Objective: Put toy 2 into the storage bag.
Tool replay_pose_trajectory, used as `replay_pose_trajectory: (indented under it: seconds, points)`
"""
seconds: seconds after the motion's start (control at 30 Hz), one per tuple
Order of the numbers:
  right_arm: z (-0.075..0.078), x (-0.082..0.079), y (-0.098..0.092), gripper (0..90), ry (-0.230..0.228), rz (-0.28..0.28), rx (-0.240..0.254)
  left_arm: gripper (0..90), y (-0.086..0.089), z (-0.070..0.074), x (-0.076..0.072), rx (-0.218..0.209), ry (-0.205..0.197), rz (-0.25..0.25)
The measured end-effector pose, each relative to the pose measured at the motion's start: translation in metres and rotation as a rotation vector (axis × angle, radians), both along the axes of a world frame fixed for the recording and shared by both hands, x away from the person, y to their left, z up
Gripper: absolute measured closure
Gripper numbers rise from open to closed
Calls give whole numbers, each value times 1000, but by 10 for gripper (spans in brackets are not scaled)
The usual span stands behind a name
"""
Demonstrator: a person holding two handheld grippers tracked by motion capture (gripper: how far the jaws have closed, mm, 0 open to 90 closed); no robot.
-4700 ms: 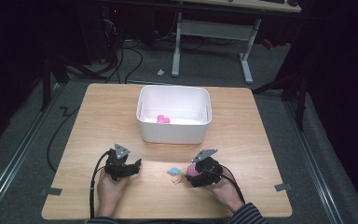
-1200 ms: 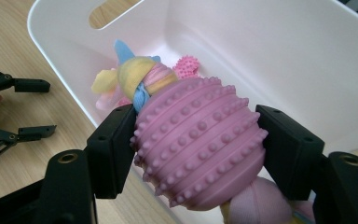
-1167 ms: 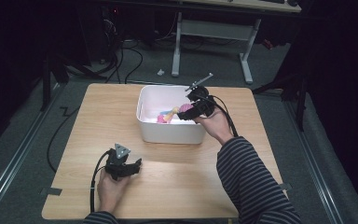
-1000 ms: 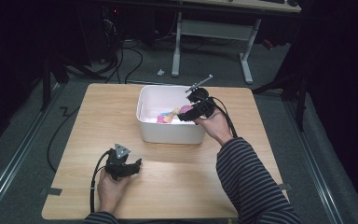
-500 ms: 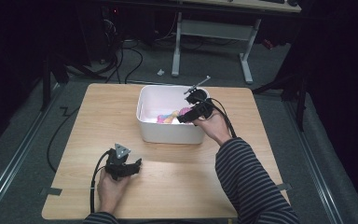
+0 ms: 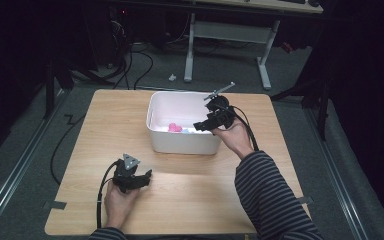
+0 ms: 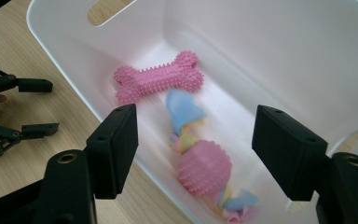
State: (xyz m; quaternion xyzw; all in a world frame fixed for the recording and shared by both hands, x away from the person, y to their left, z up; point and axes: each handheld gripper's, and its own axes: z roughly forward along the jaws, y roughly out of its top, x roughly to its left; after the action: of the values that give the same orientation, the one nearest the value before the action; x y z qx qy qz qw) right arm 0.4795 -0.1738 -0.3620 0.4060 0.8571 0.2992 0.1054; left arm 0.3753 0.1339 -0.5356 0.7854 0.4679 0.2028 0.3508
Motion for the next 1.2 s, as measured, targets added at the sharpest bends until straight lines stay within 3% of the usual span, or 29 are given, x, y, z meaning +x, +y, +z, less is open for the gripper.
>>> replay_pose_trajectory:
  seconds: [0.47,0.73,1.2]
  points:
    - [16,-39,-49,348,-99,-49,66,278,0,0,0,-1,0,-1]
    - [21,-57,-79,356,-122,-111,100,277,0,0,0,-1,0,-1]
    - [13,-87,-108,360,-145,-157,122,277,0,0,0,-1,0,-1]
